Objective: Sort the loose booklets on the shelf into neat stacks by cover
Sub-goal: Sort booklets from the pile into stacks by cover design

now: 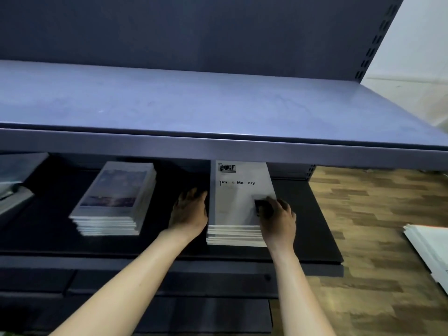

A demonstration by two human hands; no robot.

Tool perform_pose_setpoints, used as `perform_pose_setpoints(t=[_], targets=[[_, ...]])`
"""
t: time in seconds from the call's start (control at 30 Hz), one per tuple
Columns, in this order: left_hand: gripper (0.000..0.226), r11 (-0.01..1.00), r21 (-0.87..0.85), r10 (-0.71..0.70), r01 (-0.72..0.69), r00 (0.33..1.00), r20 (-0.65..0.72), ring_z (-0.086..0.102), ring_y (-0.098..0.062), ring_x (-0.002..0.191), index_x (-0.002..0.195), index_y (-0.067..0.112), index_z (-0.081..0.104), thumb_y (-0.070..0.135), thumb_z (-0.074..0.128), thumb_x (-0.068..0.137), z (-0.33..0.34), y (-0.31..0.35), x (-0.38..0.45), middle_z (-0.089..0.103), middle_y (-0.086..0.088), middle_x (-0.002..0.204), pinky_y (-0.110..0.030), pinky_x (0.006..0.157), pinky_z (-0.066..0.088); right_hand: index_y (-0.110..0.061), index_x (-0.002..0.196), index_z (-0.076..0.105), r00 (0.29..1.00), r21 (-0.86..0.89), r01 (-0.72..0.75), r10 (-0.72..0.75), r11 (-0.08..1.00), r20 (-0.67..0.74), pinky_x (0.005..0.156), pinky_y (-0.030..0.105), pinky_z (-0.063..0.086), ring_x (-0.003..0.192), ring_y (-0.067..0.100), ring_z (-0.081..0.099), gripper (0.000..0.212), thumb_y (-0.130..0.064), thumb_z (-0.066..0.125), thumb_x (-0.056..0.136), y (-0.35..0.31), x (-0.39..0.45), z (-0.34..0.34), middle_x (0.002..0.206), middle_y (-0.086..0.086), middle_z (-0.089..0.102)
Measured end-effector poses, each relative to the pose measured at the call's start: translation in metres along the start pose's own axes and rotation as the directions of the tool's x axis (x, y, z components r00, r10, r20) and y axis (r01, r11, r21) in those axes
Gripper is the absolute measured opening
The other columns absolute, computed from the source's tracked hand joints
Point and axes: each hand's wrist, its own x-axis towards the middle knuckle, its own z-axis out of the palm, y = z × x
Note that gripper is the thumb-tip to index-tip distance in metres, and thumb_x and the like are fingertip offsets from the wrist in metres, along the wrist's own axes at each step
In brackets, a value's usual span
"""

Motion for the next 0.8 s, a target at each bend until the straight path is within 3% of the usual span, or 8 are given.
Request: perform_pose_setpoints(t=[0.2,0.3,0.43,0.53,0.7,0.8], targets=[[0.053,0.999,0.014,-0.046,0.046,0.999,-0.010,0.023,-0.030,0.144,0.152,0.028,0.028,0.021,0.039,0.101,-0.004,-0.002,-0.010,0.021,-0.001,0.159,-0.044,0.115,0.030,-0.020,0.129,0.064,0.996,0.023,-0.010,0.012,1.000,-0.085,0.103,0.048,0.041,0.133,0.038,0.040,0.037,-0.033,0.060,0.094,0.000,-0.006,0.006,0.146,0.011,0.048],[0.052,0.998,0.007,-0.063,0.063,0.997,-0.049,0.025,-0.029,0.143,0.152,0.028,0.028,0.024,0.040,0.101,-0.007,-0.007,-0.017,0.023,-0.001,0.159,-0.042,0.114,0.031,-0.021,0.128,0.063,0.987,0.004,0.117,-0.115,0.993,-0.113,0.116,0.052,0.027,0.143,0.036,0.030,0.041,-0.042,0.056,0.094,-0.011,-0.012,0.009,0.149,0.011,0.045],[0.062,0.996,-0.001,-0.093,0.093,0.985,-0.144,0.024,-0.029,0.144,0.156,0.025,0.016,0.033,0.043,0.101,-0.013,-0.021,-0.031,0.021,-0.005,0.160,-0.041,0.115,0.029,-0.030,0.147,0.043,0.955,-0.048,0.274,-0.266,0.961,0.133,0.123,0.045,-0.003,0.153,0.029,0.004,0.054,-0.051,0.050,0.097,-0.040,-0.023,0.020,0.163,0.005,0.022],[0.066,0.990,0.004,-0.136,0.138,0.975,-0.175,0.027,-0.031,0.142,0.156,0.022,0.014,0.035,0.044,0.099,-0.019,-0.040,-0.044,0.024,-0.009,0.158,-0.042,0.114,0.031,-0.033,0.150,0.037,0.903,-0.004,0.365,-0.352,0.931,0.246,0.123,0.045,-0.005,0.153,0.026,-0.001,0.058,-0.052,0.049,0.097,-0.067,-0.039,0.032,0.164,0.003,0.017],[0.059,0.982,0.062,-0.157,0.181,0.947,-0.280,0.043,-0.041,0.129,0.147,0.012,0.041,0.027,0.055,0.092,-0.037,-0.085,-0.069,0.047,-0.021,0.142,-0.047,0.104,0.040,-0.033,0.150,0.037,0.826,0.123,0.433,-0.447,0.893,0.344,0.123,0.039,-0.001,0.152,0.021,0.005,0.059,-0.049,0.054,0.096,-0.118,-0.071,0.051,0.162,-0.002,0.024],[0.064,0.965,0.099,-0.210,0.245,0.939,-0.274,0.044,-0.038,0.127,0.146,0.016,0.040,0.030,0.058,0.087,-0.050,-0.115,-0.085,0.048,-0.016,0.141,-0.046,0.102,0.041,-0.034,0.151,0.035,0.779,0.123,0.483,-0.490,0.867,0.391,0.123,0.042,0.000,0.152,0.022,0.004,0.060,-0.051,0.052,0.096,-0.145,-0.089,0.066,0.162,-0.003,0.023]])
